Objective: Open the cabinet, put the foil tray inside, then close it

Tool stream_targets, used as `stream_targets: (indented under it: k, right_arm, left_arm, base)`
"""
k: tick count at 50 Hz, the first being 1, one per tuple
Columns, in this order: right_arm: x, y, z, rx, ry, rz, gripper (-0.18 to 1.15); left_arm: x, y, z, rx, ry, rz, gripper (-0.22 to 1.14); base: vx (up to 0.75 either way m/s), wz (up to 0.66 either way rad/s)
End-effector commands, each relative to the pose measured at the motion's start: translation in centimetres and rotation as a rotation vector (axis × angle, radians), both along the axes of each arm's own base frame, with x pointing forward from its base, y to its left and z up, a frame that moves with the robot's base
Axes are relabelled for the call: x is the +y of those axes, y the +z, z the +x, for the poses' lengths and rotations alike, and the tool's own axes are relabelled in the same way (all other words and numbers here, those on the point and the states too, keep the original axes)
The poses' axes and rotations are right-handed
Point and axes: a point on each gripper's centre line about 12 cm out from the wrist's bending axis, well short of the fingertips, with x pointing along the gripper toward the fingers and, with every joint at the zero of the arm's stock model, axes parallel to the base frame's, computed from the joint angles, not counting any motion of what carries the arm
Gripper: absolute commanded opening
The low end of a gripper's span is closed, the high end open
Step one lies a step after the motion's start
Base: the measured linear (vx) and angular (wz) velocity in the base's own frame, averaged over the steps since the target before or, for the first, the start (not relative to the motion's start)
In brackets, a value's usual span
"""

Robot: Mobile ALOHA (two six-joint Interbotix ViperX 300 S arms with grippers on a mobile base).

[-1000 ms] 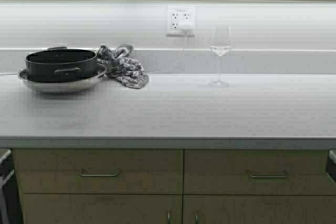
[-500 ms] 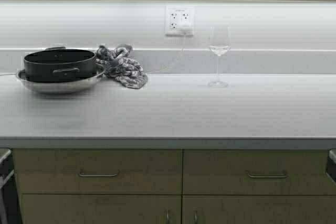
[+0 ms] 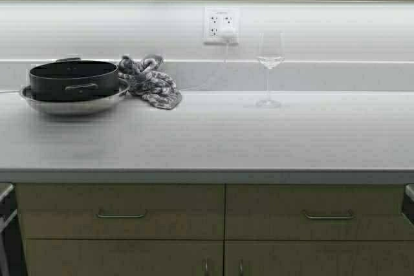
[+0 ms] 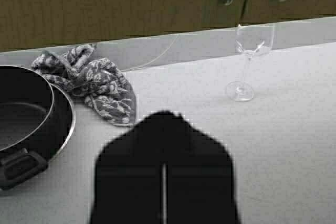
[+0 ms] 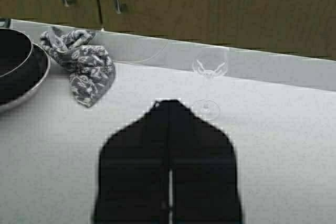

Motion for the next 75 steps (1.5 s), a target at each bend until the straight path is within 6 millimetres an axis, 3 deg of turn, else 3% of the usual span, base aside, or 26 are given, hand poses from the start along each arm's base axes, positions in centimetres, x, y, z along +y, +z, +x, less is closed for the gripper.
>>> stream_targets:
  k: [1, 75]
  right_arm:
    - [0.06, 1.01, -0.16, -0.032, 0.006, 0.007, 0.06]
    - [0.03, 0.91, -0.08, -0.029, 0.004, 0.007, 0.06]
  left_arm:
    - [-0.02, 0.91, -0.04, -0.025, -0.002, -0.01, 0.04]
    - [-0.03, 1.09, 0.0, -0.03, -0.002, -0.01, 0.04]
  base:
    - [0.0, 0.0]
    - [0.0, 0.0]
